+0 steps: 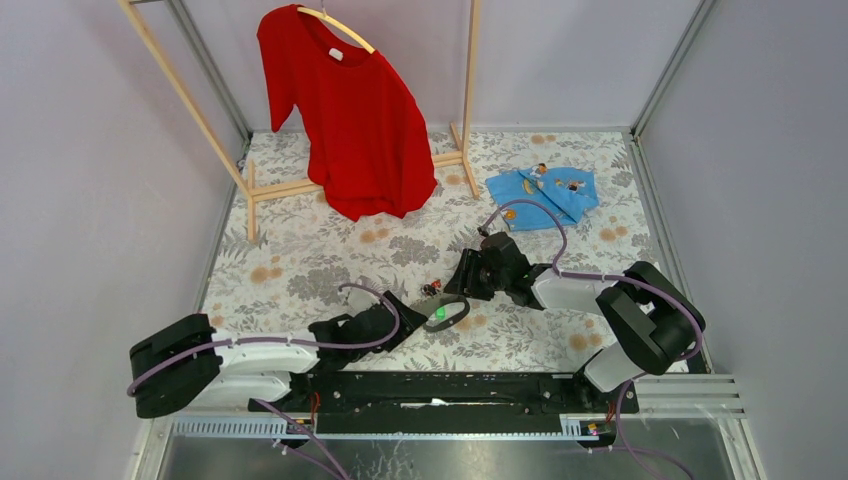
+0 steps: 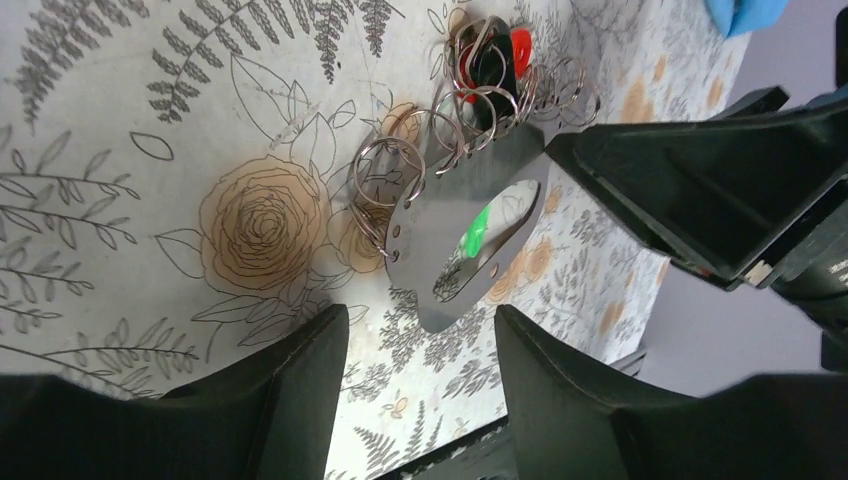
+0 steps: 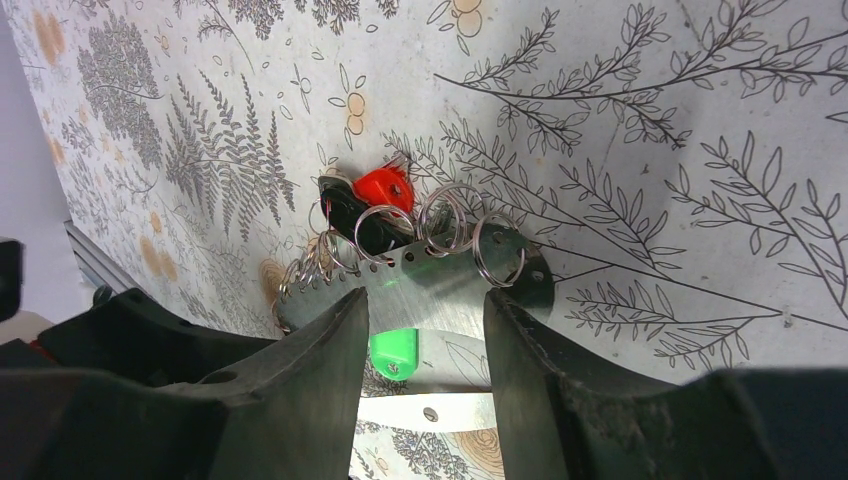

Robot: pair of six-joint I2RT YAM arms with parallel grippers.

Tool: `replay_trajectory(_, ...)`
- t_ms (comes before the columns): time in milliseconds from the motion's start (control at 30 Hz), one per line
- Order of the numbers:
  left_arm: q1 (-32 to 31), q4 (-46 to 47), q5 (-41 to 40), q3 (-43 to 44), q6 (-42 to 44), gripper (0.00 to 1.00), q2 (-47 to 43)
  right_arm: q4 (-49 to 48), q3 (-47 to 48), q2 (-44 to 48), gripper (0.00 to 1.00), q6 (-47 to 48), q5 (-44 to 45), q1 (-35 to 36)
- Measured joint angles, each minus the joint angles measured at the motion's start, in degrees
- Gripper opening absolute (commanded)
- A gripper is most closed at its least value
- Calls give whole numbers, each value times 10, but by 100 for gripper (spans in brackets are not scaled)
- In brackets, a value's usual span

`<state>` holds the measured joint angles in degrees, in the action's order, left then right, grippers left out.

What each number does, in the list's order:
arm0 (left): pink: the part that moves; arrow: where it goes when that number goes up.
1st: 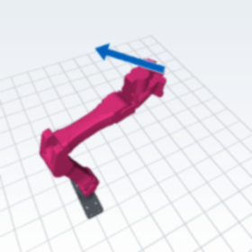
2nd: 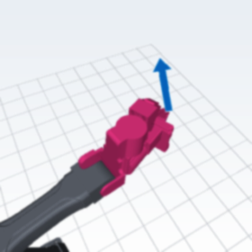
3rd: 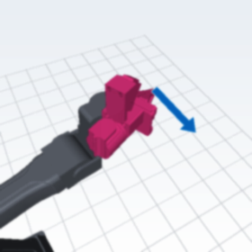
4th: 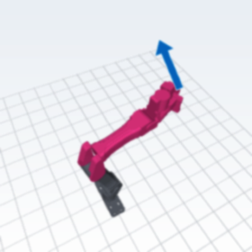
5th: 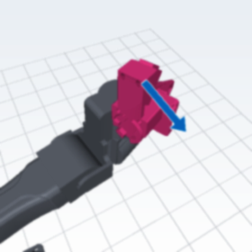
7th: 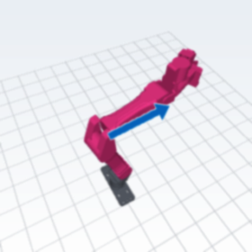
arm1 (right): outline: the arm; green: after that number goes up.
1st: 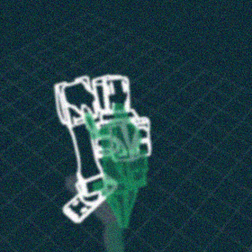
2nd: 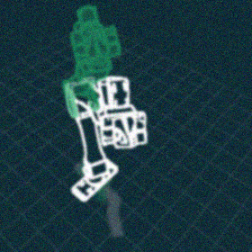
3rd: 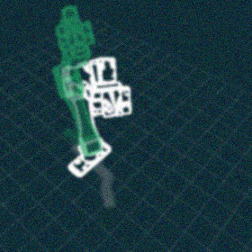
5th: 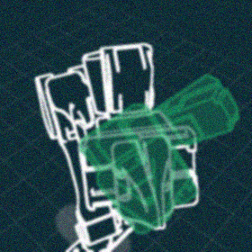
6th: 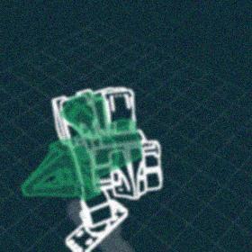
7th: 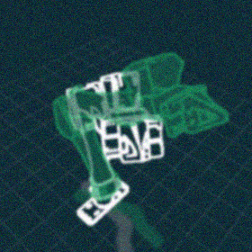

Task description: Remove the keys from the keyring

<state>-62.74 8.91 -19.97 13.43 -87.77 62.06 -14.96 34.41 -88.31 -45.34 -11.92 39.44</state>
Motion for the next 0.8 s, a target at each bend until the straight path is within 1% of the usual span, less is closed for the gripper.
replay_trajectory(67,-18,3,-13,0,-31,61,17,0,0,0,53,0,0,0)
replay_trajectory(167,-25,34,-27,-3,-68,58,38,0,0,0,54,0,0,0)
replay_trajectory(433,-28,207,-98,-61,-155,50,106,-11,-6,0,54,-7,-3,0)
replay_trajectory(567,-28,303,-127,-87,-163,48,149,-25,-13,0,54,-16,-14,0)
replay_trajectory(700,-28,421,-140,-111,-160,43,215,-36,-15,-4,54,-26,-27,0)
replay_trajectory(800,-27,505,-143,-122,-151,41,269,-42,-16,-6,54,-31,-31,0)
